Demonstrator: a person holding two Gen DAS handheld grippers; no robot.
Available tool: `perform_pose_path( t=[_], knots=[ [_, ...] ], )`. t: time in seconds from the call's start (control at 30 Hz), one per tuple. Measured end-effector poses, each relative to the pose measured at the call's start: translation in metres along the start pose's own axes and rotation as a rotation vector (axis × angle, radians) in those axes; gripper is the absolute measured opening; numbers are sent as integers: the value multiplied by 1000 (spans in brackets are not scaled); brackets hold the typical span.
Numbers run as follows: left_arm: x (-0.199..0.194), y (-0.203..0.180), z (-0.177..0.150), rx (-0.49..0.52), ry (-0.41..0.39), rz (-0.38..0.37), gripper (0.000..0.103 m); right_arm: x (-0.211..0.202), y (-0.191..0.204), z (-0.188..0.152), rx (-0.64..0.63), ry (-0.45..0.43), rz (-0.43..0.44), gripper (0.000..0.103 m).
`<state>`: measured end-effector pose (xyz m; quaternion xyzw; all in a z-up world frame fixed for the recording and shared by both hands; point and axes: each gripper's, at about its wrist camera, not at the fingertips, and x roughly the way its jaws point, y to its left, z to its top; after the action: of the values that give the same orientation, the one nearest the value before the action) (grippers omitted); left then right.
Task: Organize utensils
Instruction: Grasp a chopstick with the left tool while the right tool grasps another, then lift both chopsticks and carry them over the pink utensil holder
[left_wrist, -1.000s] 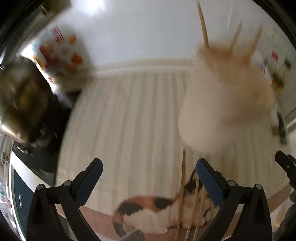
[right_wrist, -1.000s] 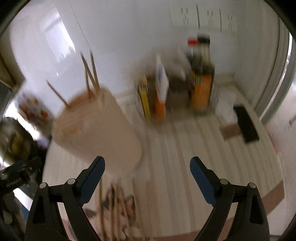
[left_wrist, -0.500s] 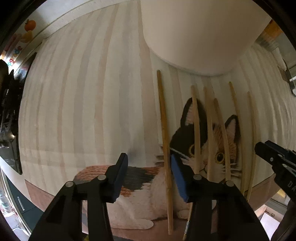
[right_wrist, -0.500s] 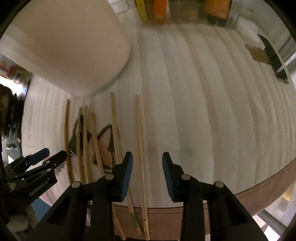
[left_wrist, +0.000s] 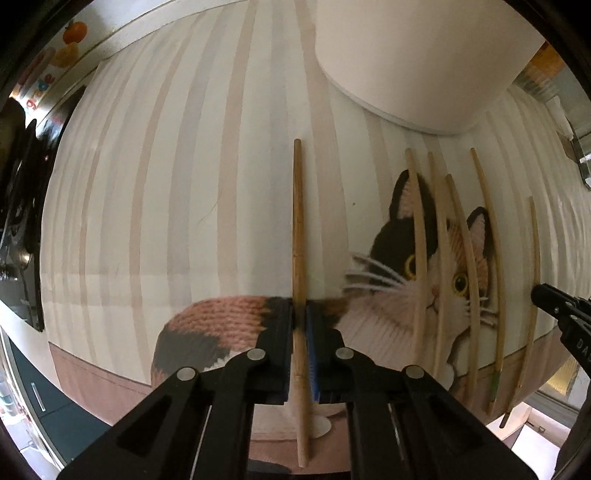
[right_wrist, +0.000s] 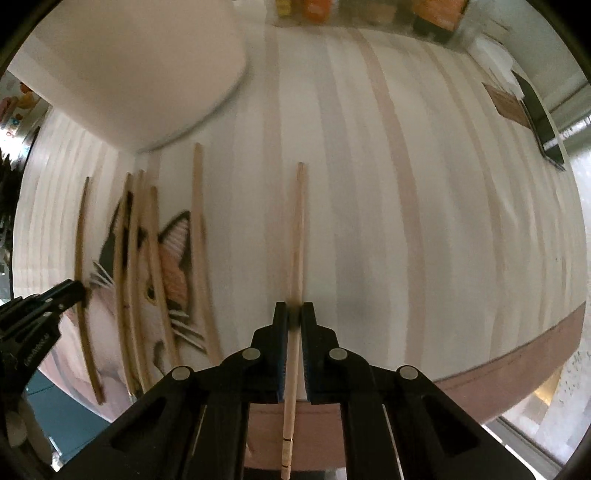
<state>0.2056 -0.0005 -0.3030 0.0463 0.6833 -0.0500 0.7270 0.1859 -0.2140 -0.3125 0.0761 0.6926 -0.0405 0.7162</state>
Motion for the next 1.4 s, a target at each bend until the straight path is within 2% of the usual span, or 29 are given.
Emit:
perform_pose_path(
  t=[0.33, 0.57, 0.83, 1.03, 1.2, 1.27, 1.4],
  knots=[
    [-3, 14, 10, -19, 4, -18, 6, -8, -25, -16, 5, 24, -20, 8],
    [0, 16, 24, -16, 9, -24, 8, 1, 4, -8, 0, 31, -31, 8],
    [0, 16, 44, -1, 2, -19, 9, 5, 18, 6, 1, 46, -48, 8],
    [2, 10, 56, 23, -8, -7, 5, 7, 22, 16, -4, 55, -62, 8],
    [-17, 11, 58, -3, -90, 24, 5, 5, 20, 17, 30, 34, -36, 7],
    [-32, 14, 59, -22, -156, 36, 5, 2, 16, 18, 51, 16, -26, 7],
    [-68, 22, 63, -55, -258, 37, 4, -21, 13, 21, 78, -74, -11, 7]
  ],
)
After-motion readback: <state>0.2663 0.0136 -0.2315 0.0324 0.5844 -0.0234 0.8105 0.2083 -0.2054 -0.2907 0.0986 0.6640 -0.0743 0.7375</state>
